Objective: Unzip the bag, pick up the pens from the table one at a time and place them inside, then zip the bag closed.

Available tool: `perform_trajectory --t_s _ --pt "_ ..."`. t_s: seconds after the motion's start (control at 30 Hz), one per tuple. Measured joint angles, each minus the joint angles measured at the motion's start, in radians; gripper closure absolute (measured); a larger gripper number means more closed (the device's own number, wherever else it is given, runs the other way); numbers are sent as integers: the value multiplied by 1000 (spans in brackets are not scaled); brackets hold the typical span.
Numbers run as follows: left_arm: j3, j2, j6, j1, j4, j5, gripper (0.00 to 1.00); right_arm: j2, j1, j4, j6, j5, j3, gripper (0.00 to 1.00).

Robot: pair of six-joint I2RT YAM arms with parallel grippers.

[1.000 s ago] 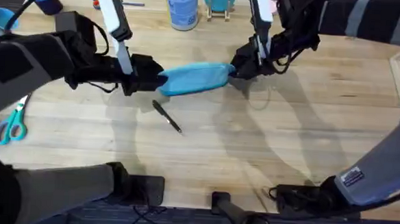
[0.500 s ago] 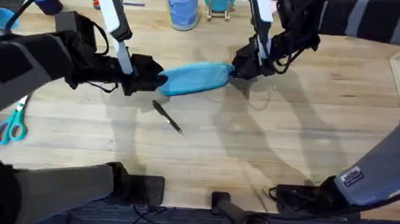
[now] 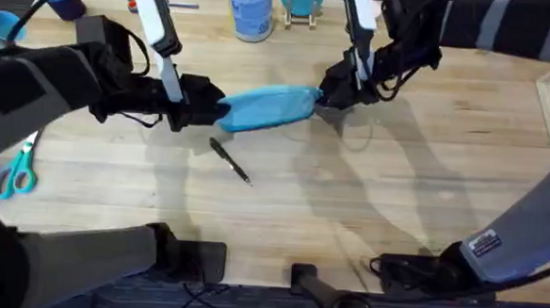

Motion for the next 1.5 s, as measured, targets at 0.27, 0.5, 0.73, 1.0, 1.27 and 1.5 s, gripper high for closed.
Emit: perform_trajectory --t_s 0.27,0.5,0.73,1.0,1.27,1.5 --pt "0 0 0 0 -2 0 959 -61 -35 2 0 6 0 971" --pt "0 0 0 0 -2 0 959 -103 -44 0 0 6 0 971" --pt "0 0 0 0 -2 0 959 -103 -44 0 0 6 1 971" --pt "0 0 0 0 -2 0 959 -103 -44 4 0 6 1 971" --pt "0 0 0 0 -2 0 959 -103 -41 26 0 -6 1 971" --pt "0 0 0 0 -2 0 959 -103 14 82 0 -10 1 971"
